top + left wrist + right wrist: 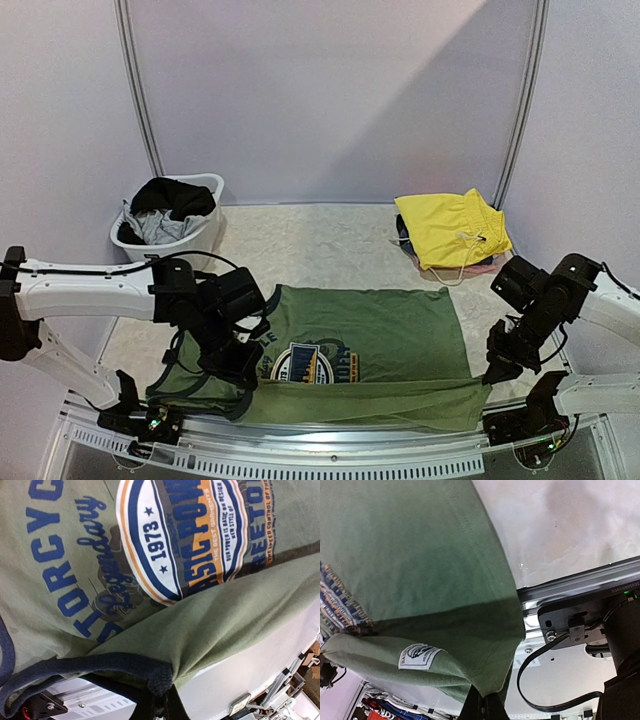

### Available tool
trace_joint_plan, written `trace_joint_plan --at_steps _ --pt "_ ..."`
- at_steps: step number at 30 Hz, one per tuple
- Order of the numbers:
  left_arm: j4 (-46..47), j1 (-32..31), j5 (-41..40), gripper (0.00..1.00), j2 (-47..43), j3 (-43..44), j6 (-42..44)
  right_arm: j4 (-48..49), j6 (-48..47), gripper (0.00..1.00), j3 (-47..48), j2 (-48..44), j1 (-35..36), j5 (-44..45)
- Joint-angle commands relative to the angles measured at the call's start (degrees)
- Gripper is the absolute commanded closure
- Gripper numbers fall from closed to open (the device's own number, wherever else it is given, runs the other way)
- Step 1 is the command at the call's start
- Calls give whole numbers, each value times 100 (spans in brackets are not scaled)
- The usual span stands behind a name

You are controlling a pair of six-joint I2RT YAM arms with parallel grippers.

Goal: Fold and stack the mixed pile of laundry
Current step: Adjust the 1/3-folded tank top at the center of the board.

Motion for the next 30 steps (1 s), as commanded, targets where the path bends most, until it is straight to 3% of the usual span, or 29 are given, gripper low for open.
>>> trace_joint_plan --at_steps 1,18,21,23,25,30 --pt "-451 204 -133 97 240 229 402 -525 -142 100 -107 300 32 352" --pt "-839 564 -366 94 1188 632 656 671 -870 100 332 2013 -222 1189" --pt "-1018 636 -656 79 1231 830 664 832 -1112 90 457 2354 -421 1231" --pt "-1274 665 -943 52 1246 1129 717 808 -1283 70 634 2508 -544 1287" --pt "-1479 690 -1273 37 1229 1495 825 714 -1472 57 938 2586 -724 1372" --pt "-1764 1012 -1604 26 1459 2556 1214 548 -1844 51 1969 2825 -1085 1556"
